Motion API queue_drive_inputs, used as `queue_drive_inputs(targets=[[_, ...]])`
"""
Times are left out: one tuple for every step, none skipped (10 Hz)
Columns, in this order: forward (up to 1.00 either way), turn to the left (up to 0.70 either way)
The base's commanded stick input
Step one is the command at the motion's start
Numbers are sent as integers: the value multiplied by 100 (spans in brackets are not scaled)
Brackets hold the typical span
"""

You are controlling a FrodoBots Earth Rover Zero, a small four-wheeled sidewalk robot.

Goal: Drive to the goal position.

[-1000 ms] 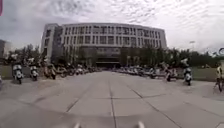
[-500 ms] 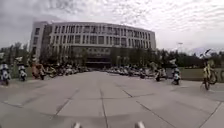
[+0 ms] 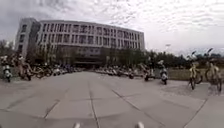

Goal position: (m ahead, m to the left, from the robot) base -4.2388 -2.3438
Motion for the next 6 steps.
queue_drive_inputs(targets=[[0,-70],[0,-70],[0,-70],[0,-70],[0,-70],[0,-70]])
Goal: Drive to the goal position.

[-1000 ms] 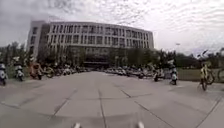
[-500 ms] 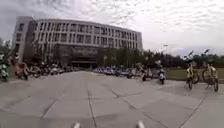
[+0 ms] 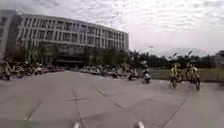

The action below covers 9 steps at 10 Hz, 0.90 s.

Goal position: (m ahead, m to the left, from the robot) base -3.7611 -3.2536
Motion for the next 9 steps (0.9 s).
queue_drive_inputs(targets=[[0,-70],[0,-70],[0,-70],[0,-70],[0,-70],[0,-70],[0,-70],[0,-70],[0,-70]])
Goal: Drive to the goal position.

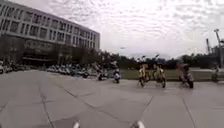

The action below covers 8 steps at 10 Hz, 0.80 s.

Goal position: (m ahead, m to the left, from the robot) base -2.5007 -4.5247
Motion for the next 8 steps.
queue_drive_inputs(targets=[[0,-70],[0,-70],[0,-70],[0,-70],[0,-70],[0,-70],[0,-70],[0,-70]])
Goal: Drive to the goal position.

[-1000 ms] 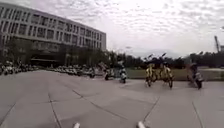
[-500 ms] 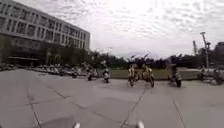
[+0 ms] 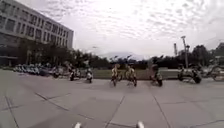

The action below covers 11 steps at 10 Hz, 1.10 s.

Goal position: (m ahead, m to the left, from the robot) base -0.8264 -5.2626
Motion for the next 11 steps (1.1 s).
queue_drive_inputs(targets=[[0,-70],[0,-70],[0,-70],[0,-70],[0,-70],[0,-70],[0,-70],[0,-70],[0,-70],[0,-70],[0,-70]])
